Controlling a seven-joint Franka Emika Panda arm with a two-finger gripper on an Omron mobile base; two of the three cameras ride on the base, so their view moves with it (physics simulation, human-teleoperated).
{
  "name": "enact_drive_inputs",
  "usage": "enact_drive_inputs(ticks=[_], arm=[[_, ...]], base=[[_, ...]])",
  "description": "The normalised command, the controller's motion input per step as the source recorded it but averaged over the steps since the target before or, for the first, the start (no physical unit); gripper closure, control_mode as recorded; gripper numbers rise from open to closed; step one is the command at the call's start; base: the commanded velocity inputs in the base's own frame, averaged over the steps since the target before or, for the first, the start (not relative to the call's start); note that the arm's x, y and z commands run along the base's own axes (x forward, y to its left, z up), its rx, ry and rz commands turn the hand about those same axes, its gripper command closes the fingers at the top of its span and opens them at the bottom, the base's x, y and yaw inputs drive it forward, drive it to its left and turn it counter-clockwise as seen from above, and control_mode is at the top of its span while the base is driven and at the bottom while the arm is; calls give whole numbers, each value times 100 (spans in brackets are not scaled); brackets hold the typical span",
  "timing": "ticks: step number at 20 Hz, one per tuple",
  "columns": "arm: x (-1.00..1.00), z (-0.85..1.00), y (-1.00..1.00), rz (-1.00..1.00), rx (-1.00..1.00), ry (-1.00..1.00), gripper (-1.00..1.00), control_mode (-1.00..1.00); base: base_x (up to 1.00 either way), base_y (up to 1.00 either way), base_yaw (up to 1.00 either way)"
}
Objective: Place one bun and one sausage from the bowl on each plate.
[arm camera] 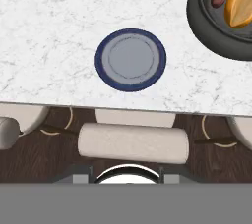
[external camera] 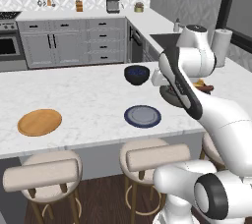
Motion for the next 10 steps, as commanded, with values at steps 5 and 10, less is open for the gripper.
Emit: enact_drive_inputs(ticks=[5, 10], arm=[[-11, -6, -46, -2, 0, -8, -100, -100], [-2, -35, -92, -19, 0, -2, -100, -100]], base=[[0, 0, 0], [0, 0, 0]])
